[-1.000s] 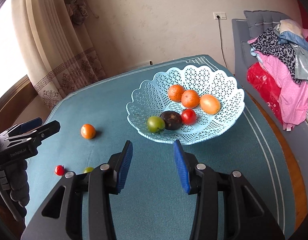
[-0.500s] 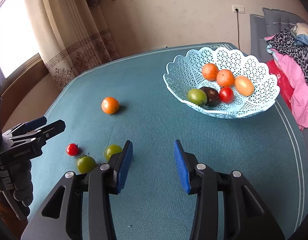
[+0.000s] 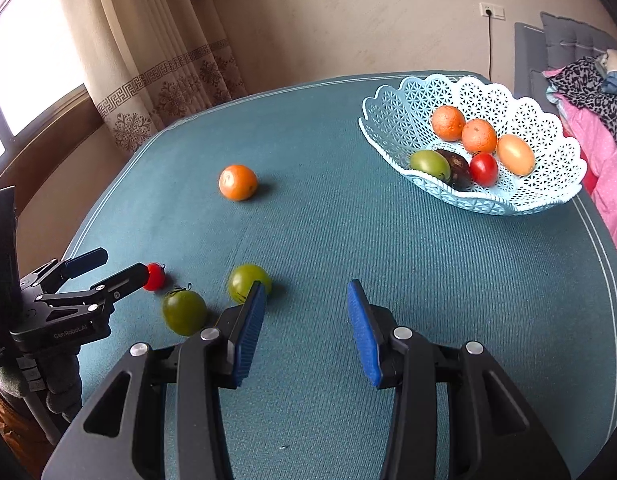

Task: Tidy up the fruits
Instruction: 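Grasp a red tomato with the left gripper while the right grasps a green tomato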

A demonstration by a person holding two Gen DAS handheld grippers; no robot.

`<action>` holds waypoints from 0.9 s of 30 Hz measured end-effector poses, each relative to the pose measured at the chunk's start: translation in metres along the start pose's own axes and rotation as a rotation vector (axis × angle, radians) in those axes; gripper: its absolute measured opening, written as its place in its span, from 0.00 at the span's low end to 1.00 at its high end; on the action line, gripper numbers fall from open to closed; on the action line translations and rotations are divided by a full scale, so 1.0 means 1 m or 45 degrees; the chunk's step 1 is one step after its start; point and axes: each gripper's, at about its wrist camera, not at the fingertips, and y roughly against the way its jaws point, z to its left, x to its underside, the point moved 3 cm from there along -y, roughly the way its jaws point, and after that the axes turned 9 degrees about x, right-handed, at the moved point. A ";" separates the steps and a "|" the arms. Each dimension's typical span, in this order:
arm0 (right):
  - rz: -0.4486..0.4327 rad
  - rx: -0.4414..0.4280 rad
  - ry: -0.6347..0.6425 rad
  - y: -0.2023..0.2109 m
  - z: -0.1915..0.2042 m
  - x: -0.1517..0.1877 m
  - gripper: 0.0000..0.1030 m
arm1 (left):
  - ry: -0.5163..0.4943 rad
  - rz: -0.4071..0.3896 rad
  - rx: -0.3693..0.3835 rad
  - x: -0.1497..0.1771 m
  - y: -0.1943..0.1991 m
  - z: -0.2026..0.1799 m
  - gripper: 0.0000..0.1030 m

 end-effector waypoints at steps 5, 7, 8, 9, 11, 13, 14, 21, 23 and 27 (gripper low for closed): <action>0.018 -0.006 0.009 -0.004 0.003 0.002 0.41 | -0.006 0.023 0.018 0.005 -0.007 -0.001 0.83; 0.022 -0.007 0.011 -0.006 0.004 0.002 0.41 | -0.006 0.034 0.026 0.006 -0.011 0.000 0.78; 0.023 -0.007 0.011 -0.006 0.004 0.002 0.41 | -0.006 0.039 0.030 0.007 -0.013 0.000 0.77; 0.024 -0.007 0.011 -0.006 0.004 0.002 0.41 | -0.005 0.044 0.036 0.008 -0.015 0.001 0.75; 0.025 -0.009 0.011 -0.007 0.004 0.002 0.41 | -0.007 0.051 0.053 0.010 -0.018 -0.001 0.70; 0.029 -0.010 0.011 -0.009 0.004 0.002 0.41 | -0.016 0.062 0.064 0.012 -0.021 -0.003 0.64; 0.031 -0.011 0.011 -0.009 0.004 0.002 0.41 | -0.020 0.063 0.068 0.013 -0.022 -0.005 0.60; 0.056 -0.038 0.023 -0.017 0.008 0.003 0.41 | -0.029 0.044 0.085 0.014 -0.022 -0.007 0.31; 0.055 -0.040 0.032 -0.018 0.010 0.002 0.41 | -0.026 0.041 0.087 0.015 -0.021 -0.007 0.28; 0.055 -0.049 0.044 -0.019 0.015 0.001 0.41 | -0.018 0.035 0.086 0.015 -0.019 -0.006 0.27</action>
